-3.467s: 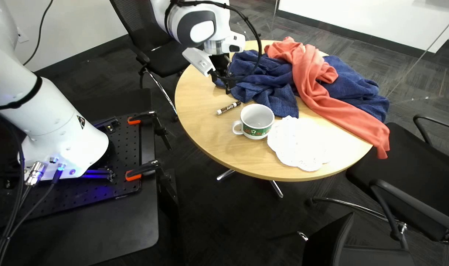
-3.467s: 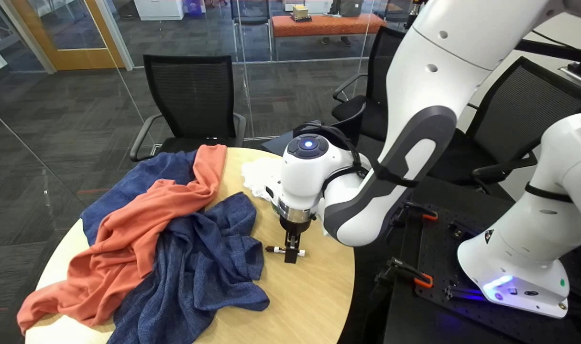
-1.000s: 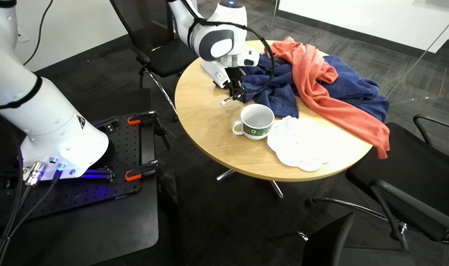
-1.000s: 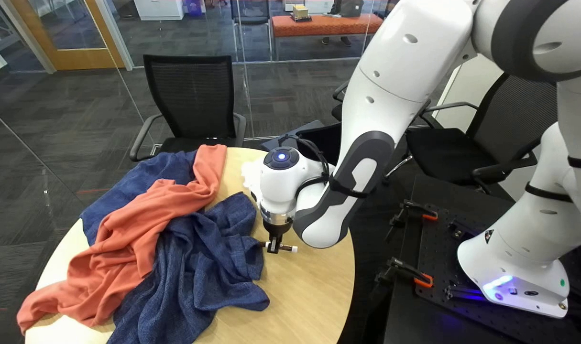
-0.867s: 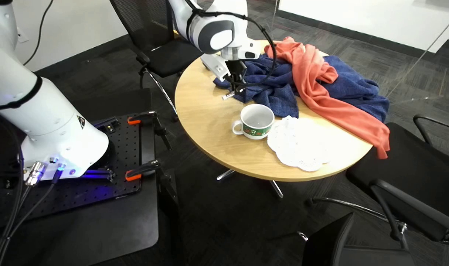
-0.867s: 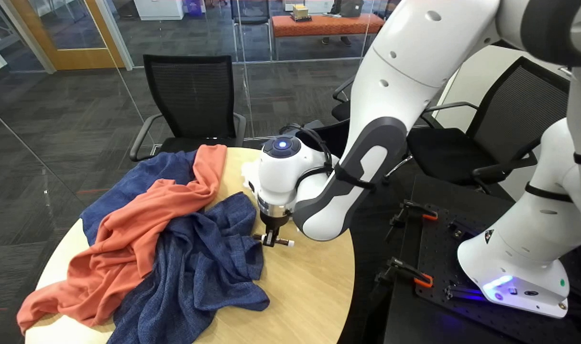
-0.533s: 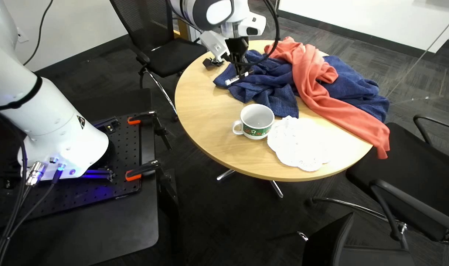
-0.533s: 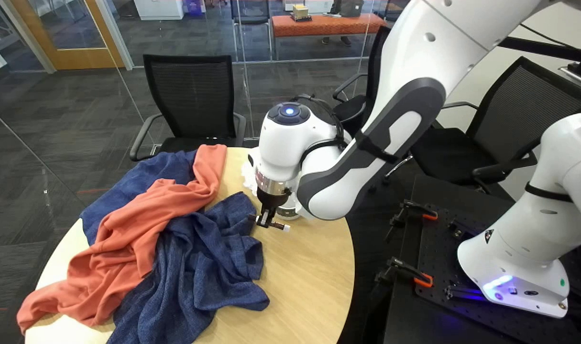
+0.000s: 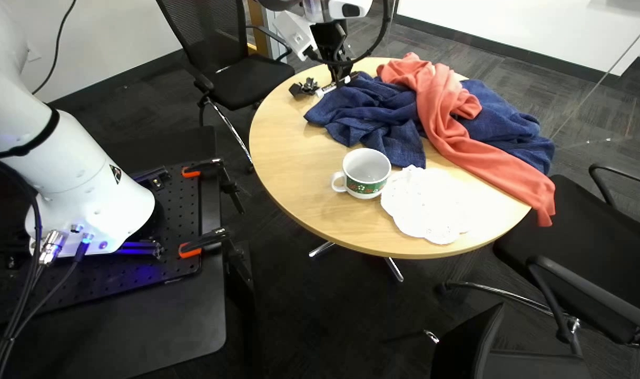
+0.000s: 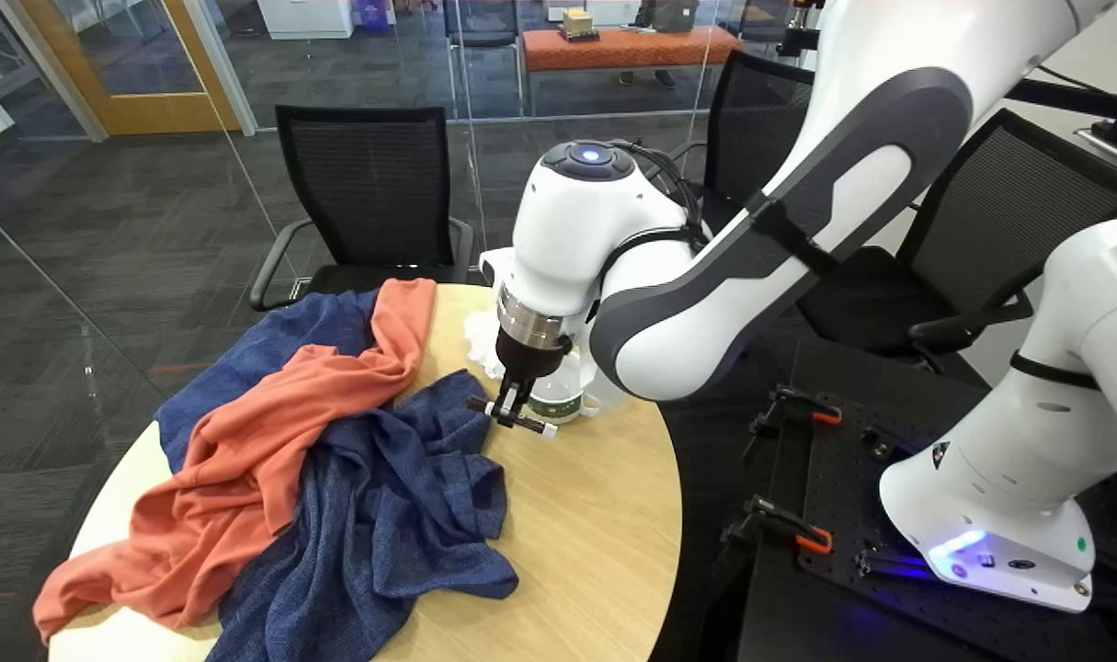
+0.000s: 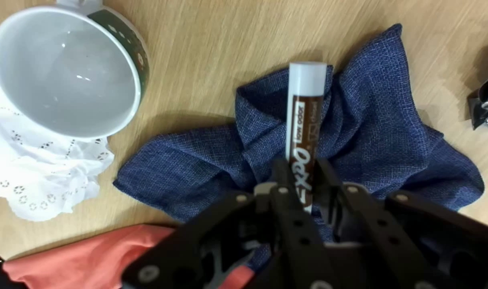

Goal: Put the marker in the mug

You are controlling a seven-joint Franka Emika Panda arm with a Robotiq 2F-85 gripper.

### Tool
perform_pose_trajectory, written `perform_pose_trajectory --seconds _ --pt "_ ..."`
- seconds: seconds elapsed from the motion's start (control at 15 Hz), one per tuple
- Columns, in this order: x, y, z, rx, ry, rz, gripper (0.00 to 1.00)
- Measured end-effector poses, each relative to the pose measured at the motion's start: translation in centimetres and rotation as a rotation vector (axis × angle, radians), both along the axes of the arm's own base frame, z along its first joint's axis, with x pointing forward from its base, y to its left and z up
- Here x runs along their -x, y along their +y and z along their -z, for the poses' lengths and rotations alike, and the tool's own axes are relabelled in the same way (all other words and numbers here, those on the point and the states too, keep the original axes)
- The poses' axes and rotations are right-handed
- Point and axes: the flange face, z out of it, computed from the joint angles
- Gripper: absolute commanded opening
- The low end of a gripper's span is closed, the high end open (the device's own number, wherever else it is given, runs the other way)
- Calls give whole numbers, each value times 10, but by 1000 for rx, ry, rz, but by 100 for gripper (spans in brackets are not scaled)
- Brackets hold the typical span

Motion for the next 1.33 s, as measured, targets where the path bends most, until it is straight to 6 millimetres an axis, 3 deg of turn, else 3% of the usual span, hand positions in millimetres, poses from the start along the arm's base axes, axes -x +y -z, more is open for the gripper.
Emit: perform_pose_trajectory --seconds 0.07,0.33,0.87,1.33 --pt "0 -1 1 0 2 2 5" --pt "-1 -6 4 17 -2 16 5" --pt "-18 -44 16 155 -128 207 5" --pt "-32 -44 27 233 -255 375 5"
